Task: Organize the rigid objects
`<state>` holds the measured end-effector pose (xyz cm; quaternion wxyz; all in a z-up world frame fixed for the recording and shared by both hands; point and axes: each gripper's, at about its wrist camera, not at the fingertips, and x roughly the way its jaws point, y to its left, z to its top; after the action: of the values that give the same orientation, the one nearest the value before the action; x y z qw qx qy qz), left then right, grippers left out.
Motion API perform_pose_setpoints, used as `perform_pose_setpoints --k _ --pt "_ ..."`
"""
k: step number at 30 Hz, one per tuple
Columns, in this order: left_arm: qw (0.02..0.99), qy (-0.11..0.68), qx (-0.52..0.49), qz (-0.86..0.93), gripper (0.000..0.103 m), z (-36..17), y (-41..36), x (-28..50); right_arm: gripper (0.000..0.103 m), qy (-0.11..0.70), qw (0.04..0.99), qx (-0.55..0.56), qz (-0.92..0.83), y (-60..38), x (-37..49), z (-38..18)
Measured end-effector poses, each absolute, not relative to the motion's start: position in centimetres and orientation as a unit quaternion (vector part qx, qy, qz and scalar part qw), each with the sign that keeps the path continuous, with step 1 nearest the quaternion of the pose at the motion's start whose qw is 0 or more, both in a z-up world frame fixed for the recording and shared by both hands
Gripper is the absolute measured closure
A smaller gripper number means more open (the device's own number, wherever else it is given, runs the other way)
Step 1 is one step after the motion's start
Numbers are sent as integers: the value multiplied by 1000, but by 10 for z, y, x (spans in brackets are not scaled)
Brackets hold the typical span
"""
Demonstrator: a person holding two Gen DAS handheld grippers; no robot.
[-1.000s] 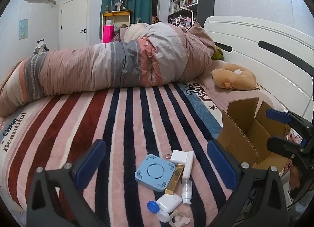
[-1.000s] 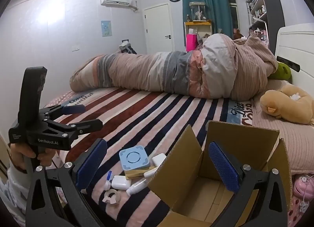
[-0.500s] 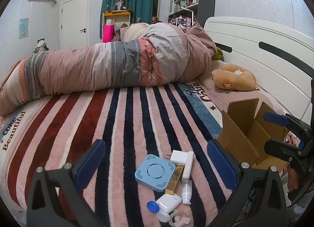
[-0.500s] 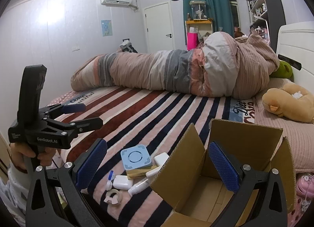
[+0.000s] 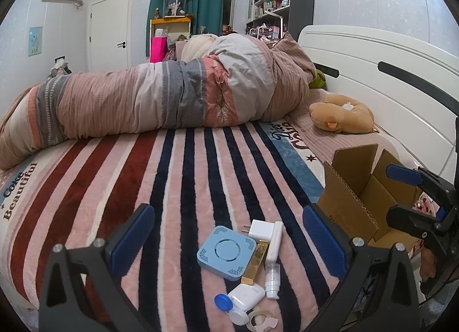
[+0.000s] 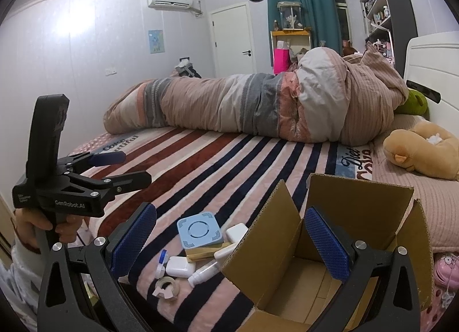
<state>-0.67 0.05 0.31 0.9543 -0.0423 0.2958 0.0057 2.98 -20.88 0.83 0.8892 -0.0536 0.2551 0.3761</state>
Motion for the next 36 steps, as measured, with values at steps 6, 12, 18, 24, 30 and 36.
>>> perform_pose_setpoints --k 6,12,18,24,30,36 --pt "955 295 -42 7 0 4 -1 -7 0 257 888 -51 378 -209 27 8" --pt "955 294 -42 5 0 5 -1 -7 0 258 887 -45 382 -211 28 8" --pt "955 292 -43 6 0 7 -2 -8 0 257 887 -45 382 -213 26 7" --pt "956 290 -43 8 0 8 -4 -9 0 262 883 -42 388 -213 25 6" --pt "956 289 -47 12 0 6 -1 -12 0 262 880 -48 392 -209 23 5" --pt "962 269 -41 26 0 6 8 -21 0 243 890 -66 379 -197 6 15"
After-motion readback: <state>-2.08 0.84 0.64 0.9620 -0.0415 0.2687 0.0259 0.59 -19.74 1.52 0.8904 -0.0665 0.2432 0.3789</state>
